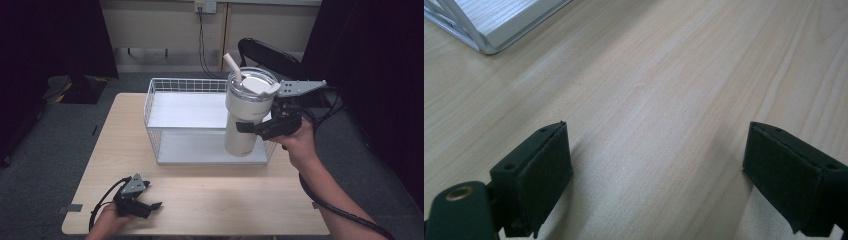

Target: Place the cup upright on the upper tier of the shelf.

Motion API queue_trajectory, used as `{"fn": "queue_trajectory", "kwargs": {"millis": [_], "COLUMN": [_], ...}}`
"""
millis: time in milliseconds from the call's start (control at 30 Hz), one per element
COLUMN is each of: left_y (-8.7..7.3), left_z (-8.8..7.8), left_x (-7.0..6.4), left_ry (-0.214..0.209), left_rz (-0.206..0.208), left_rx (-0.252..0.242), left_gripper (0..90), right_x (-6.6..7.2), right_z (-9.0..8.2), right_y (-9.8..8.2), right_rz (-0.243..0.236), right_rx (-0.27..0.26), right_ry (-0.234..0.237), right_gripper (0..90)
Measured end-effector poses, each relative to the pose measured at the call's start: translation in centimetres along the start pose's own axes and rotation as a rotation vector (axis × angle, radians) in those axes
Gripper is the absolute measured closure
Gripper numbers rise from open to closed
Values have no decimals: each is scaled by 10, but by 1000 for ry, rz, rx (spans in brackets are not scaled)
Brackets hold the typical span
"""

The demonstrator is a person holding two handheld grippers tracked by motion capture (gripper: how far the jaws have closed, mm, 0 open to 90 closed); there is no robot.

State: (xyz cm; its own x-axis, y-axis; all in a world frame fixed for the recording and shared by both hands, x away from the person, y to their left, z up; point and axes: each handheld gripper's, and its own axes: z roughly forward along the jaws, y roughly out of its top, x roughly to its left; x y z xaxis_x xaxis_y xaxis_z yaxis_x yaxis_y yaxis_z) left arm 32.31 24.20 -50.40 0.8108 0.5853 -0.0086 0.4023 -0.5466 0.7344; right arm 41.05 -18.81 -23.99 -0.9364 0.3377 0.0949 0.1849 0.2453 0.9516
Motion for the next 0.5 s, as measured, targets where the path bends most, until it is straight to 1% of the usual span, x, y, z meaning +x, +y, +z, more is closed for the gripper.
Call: {"fn": "queue_trajectory", "kwargs": {"millis": [133, 300, 500], "left_y": [0, 1, 1], "left_z": [0, 1, 1], "left_x": [0, -1, -1], "left_ry": [-3, -14, -13], "left_rz": [1, 14, 14], "left_rx": [1, 12, 12], "left_gripper": [107, 67, 66], "right_x": [-1, -2, -4], "right_z": [1, 4, 9], "right_y": [7, 17, 26], "right_rz": [2, -4, -7], "right_rx": [-9, -9, -3], "right_ry": [6, 0, -10], "right_gripper": [93, 92, 93]}}
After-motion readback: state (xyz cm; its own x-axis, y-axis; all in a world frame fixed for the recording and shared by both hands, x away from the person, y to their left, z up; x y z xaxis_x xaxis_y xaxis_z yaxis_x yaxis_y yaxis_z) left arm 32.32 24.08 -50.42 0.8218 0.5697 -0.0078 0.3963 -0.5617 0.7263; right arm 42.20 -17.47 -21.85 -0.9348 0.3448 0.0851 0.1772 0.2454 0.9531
